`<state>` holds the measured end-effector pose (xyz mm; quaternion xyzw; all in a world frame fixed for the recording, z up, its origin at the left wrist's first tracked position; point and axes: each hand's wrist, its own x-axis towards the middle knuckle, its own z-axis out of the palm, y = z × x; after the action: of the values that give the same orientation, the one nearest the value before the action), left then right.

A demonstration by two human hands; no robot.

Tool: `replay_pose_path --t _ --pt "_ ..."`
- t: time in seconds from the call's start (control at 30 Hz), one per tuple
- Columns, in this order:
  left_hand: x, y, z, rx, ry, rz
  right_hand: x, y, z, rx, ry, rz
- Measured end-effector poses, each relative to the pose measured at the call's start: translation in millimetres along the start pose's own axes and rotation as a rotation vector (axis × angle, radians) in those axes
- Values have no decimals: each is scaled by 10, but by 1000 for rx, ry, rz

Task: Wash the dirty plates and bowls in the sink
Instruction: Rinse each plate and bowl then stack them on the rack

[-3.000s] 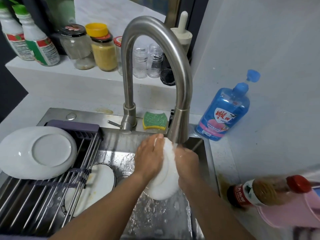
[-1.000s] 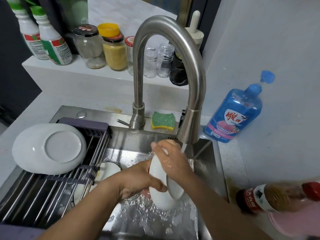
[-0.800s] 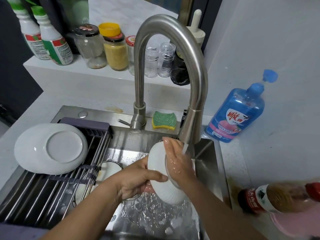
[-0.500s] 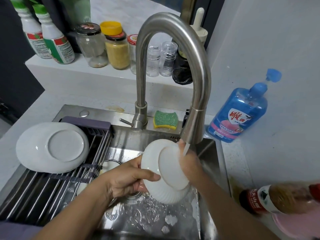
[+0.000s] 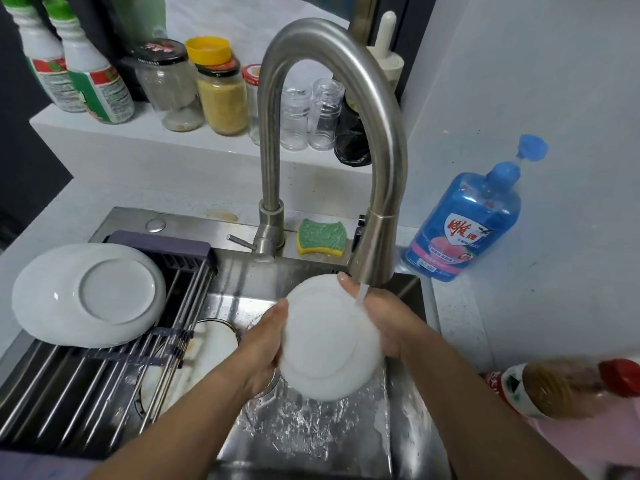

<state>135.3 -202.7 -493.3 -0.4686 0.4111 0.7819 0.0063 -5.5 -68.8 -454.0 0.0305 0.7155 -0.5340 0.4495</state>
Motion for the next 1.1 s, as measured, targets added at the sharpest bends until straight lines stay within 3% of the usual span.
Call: replay_pose_path --t 0.1,0.27,0.37,0.47,0.6,0.77,1.0,1.1 --pt "-8 -8 185 44 90 -65 -151 -59 79 -13 39 -51" --pt "-63 94 283 -121 -129 -238 -483 123 335 -312 196 -285" --pt "16 176 130 -205 -162 -303 -511 418 447 -491 99 -476" --pt "98 156 46 -159 -123 -347 -367 723 392 -834 6 -661" --pt "157 -72 -68 -59 -50 -323 -241 1008 258 -1121 -87 -751" --pt "238 -226 -184 -151 17 -209 -113 1075 44 -1045 21 -684" --pt "236 -237 -128 -167 80 -20 67 962 -77 -1023 470 -981" --pt "233 -229 -146 -159 118 3 -8 830 -82 -836 552 -723"
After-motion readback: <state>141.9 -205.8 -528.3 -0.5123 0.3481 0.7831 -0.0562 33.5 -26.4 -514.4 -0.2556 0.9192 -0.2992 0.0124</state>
